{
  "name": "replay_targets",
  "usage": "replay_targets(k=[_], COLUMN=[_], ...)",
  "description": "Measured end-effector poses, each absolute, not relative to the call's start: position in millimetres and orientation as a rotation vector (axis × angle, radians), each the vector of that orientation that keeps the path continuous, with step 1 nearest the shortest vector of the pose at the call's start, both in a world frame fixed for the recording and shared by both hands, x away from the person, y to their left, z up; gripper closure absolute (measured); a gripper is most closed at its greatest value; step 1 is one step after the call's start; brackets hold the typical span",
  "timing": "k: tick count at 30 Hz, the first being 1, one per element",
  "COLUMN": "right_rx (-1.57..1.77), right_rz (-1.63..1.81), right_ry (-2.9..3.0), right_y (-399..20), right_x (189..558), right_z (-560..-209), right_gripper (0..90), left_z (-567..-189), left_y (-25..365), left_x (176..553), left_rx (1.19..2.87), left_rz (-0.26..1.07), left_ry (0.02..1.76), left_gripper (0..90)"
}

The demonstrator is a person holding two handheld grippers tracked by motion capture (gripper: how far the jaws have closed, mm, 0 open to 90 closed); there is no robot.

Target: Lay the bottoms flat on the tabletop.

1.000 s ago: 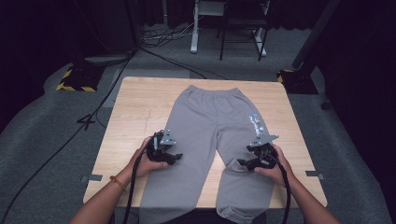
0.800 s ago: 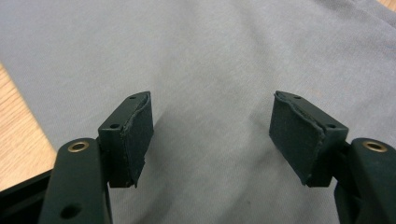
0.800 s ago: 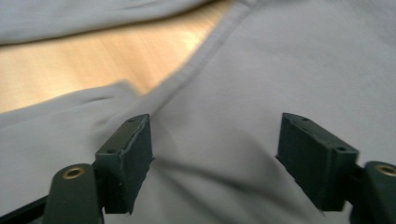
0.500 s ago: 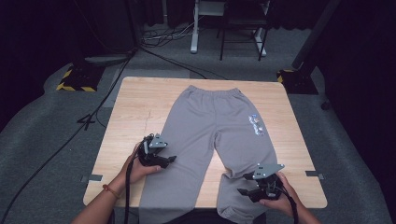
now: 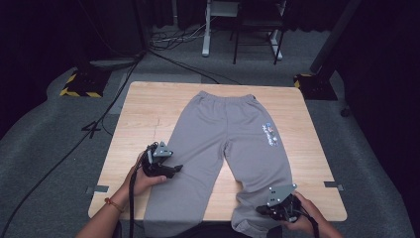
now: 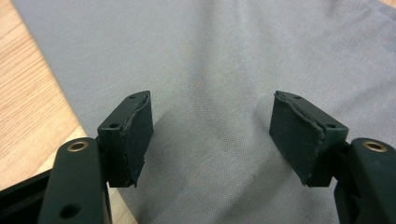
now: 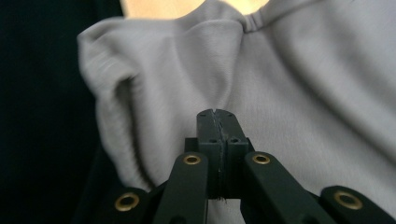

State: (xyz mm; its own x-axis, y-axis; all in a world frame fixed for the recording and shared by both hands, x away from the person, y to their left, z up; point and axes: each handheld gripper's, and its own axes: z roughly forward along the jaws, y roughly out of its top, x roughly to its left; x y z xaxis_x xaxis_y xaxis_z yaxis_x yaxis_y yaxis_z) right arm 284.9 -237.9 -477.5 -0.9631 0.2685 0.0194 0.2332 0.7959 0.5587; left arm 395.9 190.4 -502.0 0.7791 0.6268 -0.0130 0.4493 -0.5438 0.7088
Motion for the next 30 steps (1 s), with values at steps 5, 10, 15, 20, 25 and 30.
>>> replay_targets(k=[5, 10, 15, 20, 25, 30], right_rx=[0.334, 0.361, 0.604, 0.734, 0.841, 0.997], right_rz=[0.871, 0.886, 1.026, 1.037, 1.049, 1.037], right_ry=[3.013, 2.999, 2.775, 2.531, 2.304, 2.197], right_y=[-252, -266, -280, -294, -322, -356], right_x=[269, 261, 280, 308, 340, 361], right_z=[-469, -460, -452, -441, -433, -438], right_gripper=[89.5, 66.4, 42.3, 33.9, 29.7, 27.0], left_z=[-502, -502, -497, -478, -466, -467], left_y=[198, 207, 210, 215, 221, 233], left_x=[392, 386, 382, 375, 364, 361], left_rx=[2.234, 2.219, 2.226, 2.201, 2.188, 2.200], left_rz=[0.328, 0.337, 0.351, 0.402, 0.466, 0.450], left_ry=[0.815, 0.855, 0.862, 0.808, 0.796, 0.816], left_gripper=[30.8, 29.5, 24.9, 23.5, 21.5, 21.1])
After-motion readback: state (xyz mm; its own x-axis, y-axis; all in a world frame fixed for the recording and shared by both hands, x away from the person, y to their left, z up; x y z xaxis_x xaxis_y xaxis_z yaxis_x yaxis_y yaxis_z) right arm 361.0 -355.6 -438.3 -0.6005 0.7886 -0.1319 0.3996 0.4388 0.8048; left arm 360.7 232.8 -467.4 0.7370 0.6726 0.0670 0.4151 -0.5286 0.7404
